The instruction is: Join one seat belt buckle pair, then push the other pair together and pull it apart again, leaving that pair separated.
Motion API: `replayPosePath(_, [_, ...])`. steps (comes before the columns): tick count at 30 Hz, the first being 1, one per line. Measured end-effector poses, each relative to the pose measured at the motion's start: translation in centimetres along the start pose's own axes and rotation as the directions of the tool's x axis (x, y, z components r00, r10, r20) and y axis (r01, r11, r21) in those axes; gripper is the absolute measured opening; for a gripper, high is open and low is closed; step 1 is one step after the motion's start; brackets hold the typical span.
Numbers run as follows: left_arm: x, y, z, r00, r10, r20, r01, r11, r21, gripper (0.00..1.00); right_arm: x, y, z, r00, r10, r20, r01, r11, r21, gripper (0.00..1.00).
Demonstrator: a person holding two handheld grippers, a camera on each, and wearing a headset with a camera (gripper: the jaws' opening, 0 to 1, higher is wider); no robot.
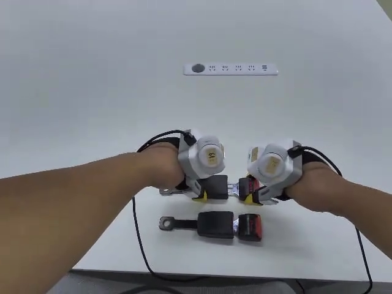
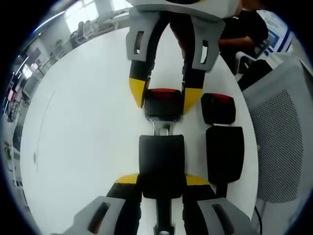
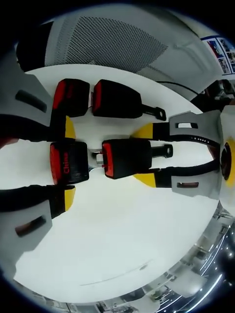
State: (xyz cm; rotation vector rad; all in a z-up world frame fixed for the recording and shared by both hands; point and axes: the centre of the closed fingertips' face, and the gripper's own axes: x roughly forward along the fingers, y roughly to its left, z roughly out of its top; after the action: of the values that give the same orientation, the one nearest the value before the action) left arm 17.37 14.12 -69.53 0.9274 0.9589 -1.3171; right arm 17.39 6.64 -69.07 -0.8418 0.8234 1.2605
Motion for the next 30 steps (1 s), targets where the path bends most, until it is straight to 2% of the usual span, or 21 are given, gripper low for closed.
replayPosePath(13, [-0.1,0.0,0.0,1.0,-0.005,0.002,0.005,1.0,0.005,0.31,0.3,-0.1,0.5,0.9998,0.013,0.014,-0.013,1.0,0.02,0.31])
replayPosePath(14, [-0.1,0.0,0.0,1.0,-0.006,0.003,0.006,1.0,0.005,0.31,0.5,0.0,1.1,0.9995,0.014,0.027,-0.015,0.999,0.032,0.31])
replayPosePath(15, [-0.1,-0.1,0.0,1.0,-0.008,0.002,0.008,1.0,0.008,0.31,0.8,0.5,2.4,0.9972,0.03,0.068,-0.035,0.997,0.075,0.31])
replayPosePath(16, [-0.1,-0.1,0.1,1.0,-0.008,0.001,0.008,0.999,0.031,0.31,0.9,0.6,1.9,0.9998,0.012,-0.015,-0.011,0.999,0.035,0.31])
replayPosePath(17, [-0.2,0.0,0.1,1.0,-0.008,0.002,0.008,1.0,0.01,0.31,1.0,0.3,2.2,0.9988,0.003,-0.05,-0.005,1.0,-0.026,0.31])
replayPosePath(21, [-0.5,-0.2,0.1,1.0,-0.004,0.003,0.004,1.0,0.004,0.31,0.5,0.3,2.1,0.9999,0.014,-0.004,-0.014,1.0,-0.007,0.31])
replayPosePath(25, [-0.6,-0.2,0.1,1.0,-0.002,0.001,0.002,1.0,0.0,0.31,0.8,0.3,2.1,0.9999,0.009,-0.011,-0.009,1.0,-0.011,0.31])
replayPosePath(27, [-0.4,0.0,0.0,1.0,-0.001,-0.002,0.001,1.0,-0.001,0.31,0.3,0.5,2.2,0.9999,0.009,-0.006,-0.009,1.0,-0.012,0.31])
replayPosePath(30, [-0.3,0.1,-0.1,1.0,-0.001,-0.003,0.001,1.0,-0.003,0.31,1.2,0.2,1.9,1.0,0.007,-0.007,-0.007,1.0,-0.015,0.31])
